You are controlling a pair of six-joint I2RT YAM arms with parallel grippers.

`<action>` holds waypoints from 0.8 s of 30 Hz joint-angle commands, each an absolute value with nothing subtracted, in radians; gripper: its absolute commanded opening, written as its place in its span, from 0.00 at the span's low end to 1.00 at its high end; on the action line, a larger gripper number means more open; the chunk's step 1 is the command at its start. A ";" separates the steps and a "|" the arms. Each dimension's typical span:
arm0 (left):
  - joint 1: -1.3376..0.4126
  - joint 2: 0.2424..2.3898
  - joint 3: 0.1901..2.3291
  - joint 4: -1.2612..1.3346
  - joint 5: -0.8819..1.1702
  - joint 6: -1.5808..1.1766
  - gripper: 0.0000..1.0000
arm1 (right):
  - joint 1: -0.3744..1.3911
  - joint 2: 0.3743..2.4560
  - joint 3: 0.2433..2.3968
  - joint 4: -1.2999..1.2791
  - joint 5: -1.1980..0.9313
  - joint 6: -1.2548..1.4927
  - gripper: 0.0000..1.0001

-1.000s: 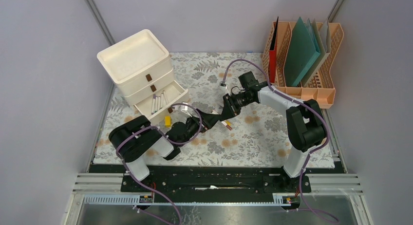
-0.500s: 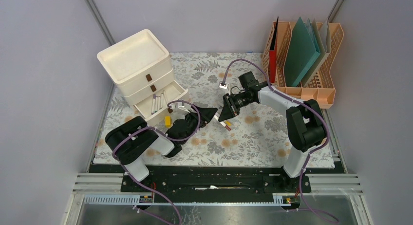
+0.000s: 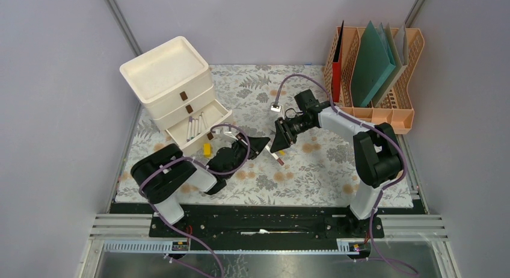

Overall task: Organize the desk
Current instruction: Pick up the stationery from the center of the board, then place the stationery in the drawer.

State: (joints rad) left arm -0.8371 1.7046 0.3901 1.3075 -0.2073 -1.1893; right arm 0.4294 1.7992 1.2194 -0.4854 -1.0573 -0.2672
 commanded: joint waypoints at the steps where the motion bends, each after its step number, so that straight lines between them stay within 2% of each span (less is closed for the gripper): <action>1: -0.848 1.575 0.351 1.231 -0.249 -1.077 0.00 | 0.424 1.742 1.248 -0.557 -1.001 -0.368 0.51; 4: -0.842 1.431 0.352 1.005 -0.298 -0.928 0.00 | 0.425 1.680 1.245 -0.569 -0.924 -0.402 0.65; 7: -0.832 1.251 0.450 0.644 -0.379 -0.651 0.00 | 0.423 1.615 1.232 -0.560 -0.850 -0.418 0.70; 10: -0.826 1.159 0.603 0.261 -0.522 -0.382 0.00 | 0.414 1.576 1.215 -0.536 -0.831 -0.417 0.73; 13: -0.824 1.137 0.723 0.054 -0.657 -0.157 0.00 | 0.412 1.576 1.211 -0.532 -0.824 -0.420 0.73; 19: -0.799 1.215 0.867 0.004 -0.991 0.197 0.00 | 0.412 1.592 1.206 -0.533 -0.827 -0.425 0.72; 24: -0.718 1.338 0.871 0.186 -1.132 0.419 0.00 | 0.412 1.588 1.203 -0.530 -0.827 -0.428 0.73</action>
State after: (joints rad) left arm -0.7753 1.2572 0.8520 0.1005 -0.9245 0.1448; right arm 0.4168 1.5887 1.2026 -0.5335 -0.8303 -0.4080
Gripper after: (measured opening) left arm 0.152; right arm 0.725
